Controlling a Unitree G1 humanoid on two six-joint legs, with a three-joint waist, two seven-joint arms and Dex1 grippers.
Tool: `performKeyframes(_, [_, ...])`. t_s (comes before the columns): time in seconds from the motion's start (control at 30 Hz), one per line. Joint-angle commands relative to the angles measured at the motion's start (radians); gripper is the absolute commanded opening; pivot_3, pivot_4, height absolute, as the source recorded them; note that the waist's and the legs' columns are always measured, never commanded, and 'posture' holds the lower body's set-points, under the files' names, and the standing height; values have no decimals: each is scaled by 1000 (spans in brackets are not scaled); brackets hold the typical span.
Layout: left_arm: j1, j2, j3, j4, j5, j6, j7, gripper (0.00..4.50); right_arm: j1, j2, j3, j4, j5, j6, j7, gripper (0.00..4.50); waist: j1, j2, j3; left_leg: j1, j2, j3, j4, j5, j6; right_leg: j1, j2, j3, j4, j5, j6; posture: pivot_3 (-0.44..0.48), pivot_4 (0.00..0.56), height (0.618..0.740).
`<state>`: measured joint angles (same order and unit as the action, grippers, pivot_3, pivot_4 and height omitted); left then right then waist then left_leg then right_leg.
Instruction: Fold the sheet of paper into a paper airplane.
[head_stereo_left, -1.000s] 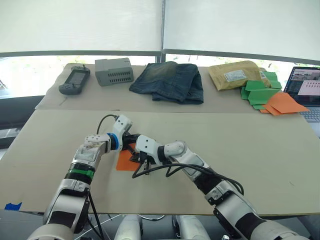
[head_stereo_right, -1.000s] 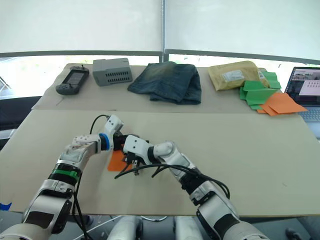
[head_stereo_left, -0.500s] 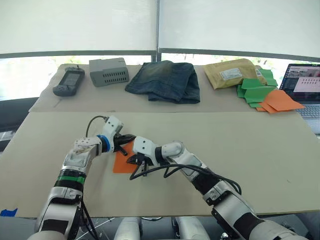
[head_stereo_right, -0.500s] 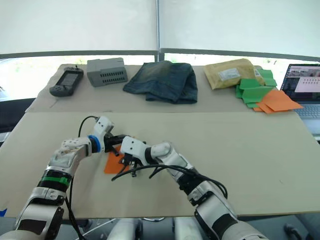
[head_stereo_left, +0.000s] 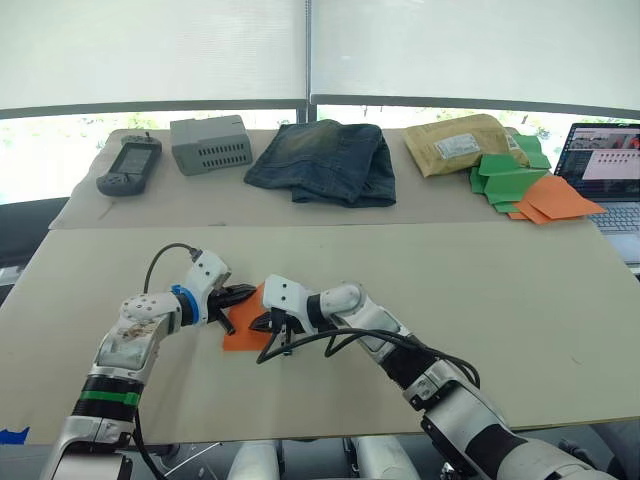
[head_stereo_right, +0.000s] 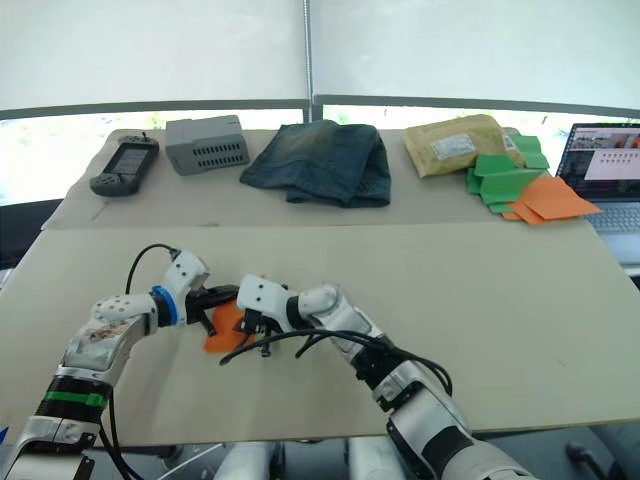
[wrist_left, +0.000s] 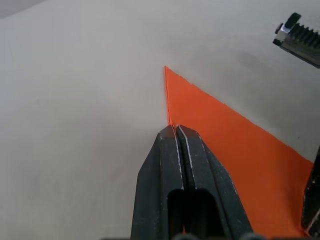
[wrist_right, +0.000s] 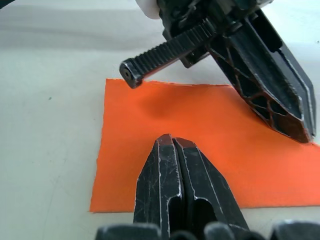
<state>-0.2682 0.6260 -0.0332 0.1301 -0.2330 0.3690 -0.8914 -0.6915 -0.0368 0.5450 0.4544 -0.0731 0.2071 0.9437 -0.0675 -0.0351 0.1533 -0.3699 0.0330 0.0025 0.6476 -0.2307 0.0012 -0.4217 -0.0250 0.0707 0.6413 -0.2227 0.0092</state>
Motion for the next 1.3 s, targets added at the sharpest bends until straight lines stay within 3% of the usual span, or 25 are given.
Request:
performKeyframes(0.03, [93,20,-13,8,6,53,-14,46,22,-28,18,72,-44,30,-9,0,0,2,-1,1,0,0,-2,0,0,0,-1,0,0,-1,0,0,150,728])
performKeyframes(0.43, [260,108,55,-97,-8,68,-16,46,17,-24,20,82,-41,22,-3,0,-2,12,-7,4,1,0,-3,0,0,1,-1,0,1,-4,-5,0,150,728])
performKeyframes(0.7, [271,99,268,-203,-263,191,-50,46,17,-33,4,44,-31,13,5,0,-3,10,-5,2,1,0,-4,0,0,-2,0,0,0,-5,-5,0,150,728])
performKeyframes(0.93, [241,99,313,-241,-345,255,-41,46,14,-79,-29,-134,4,15,34,0,4,0,4,-4,1,-2,-4,0,0,-5,-1,-3,0,-3,-2,0,150,728])
performKeyframes(1.3, [225,129,233,-192,-266,199,-83,46,-3,-259,-172,-519,120,200,85,0,7,-3,6,-35,0,-2,-4,-1,-3,-36,-3,-3,2,3,-9,0,150,728])
